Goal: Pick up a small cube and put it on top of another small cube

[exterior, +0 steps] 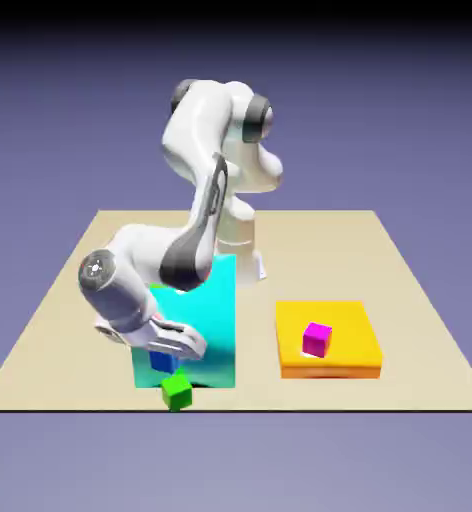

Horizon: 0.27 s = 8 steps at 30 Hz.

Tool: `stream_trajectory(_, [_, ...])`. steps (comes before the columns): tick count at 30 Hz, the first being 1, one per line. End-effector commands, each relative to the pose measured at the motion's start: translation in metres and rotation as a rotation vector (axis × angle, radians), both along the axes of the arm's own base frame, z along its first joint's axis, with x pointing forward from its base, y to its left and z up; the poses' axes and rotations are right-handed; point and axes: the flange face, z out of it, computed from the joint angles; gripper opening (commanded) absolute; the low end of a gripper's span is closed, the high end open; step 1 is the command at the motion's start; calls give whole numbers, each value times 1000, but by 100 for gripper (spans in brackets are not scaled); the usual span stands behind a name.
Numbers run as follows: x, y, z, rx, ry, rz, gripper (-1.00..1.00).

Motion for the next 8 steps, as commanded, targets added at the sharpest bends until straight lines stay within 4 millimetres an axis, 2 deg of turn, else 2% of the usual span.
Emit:
stream_trajectory(1, [-6, 3, -18, -1, 1, 1, -100])
stream_trajectory(3, [-19, 8, -54, -1, 1, 1, -100])
stream_trajectory(4, [-23, 10, -63, -2, 1, 1, -100])
stream_trajectory(5, [-23, 10, -63, -2, 1, 1, 100])
stream_trajectory(6, [-23, 10, -63, -2, 1, 1, 100])
stream_trajectory(8, [-9, 4, -28, -1, 1, 2, 100])
